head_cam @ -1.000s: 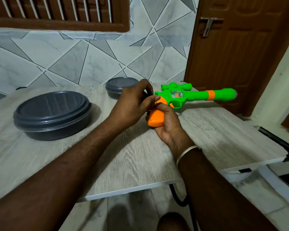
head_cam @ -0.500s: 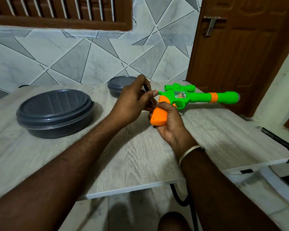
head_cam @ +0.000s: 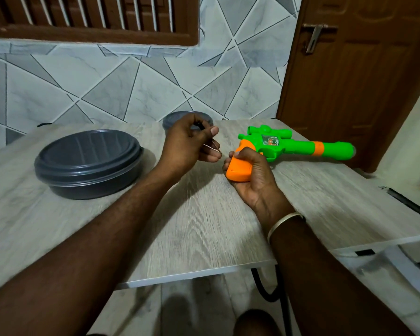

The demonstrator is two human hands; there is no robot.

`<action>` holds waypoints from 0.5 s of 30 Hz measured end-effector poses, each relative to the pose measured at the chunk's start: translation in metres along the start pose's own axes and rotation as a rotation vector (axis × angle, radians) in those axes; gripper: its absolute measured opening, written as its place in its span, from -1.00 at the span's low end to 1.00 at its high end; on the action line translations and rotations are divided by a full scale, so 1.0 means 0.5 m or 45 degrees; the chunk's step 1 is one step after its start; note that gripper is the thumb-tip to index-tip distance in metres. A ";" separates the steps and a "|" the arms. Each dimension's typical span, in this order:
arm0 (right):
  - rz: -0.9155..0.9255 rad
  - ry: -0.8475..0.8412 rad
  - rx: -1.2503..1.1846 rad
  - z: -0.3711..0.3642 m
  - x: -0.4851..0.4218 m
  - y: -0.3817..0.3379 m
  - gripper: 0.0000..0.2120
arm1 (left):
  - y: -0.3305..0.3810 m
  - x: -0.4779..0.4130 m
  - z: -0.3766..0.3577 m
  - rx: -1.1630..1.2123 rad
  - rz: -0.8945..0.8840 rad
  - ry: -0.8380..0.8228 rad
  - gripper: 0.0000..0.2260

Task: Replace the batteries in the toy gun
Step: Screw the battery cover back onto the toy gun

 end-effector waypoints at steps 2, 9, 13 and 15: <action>-0.001 -0.007 -0.003 -0.004 0.003 0.001 -0.89 | -0.005 0.000 0.001 0.020 0.019 0.012 -0.88; -0.048 -0.024 0.028 -0.003 -0.003 0.005 -0.92 | -0.005 -0.001 -0.008 0.191 0.016 -0.022 -0.79; -0.054 -0.056 0.005 -0.002 -0.006 0.004 -0.92 | 0.006 0.002 -0.008 0.152 -0.030 0.032 -0.76; -0.067 -0.078 0.026 -0.006 -0.001 0.003 -0.90 | 0.007 0.001 -0.004 0.075 -0.068 0.052 -0.75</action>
Point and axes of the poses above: each hand's wrist, its own x-axis away from the middle knuckle, its own z-axis out of the back of the hand, y = z × x, the point moved 4 cm from there along -x, towards the middle knuckle, and after that the axes turned 14 degrees about -z, right-handed, at the moved point
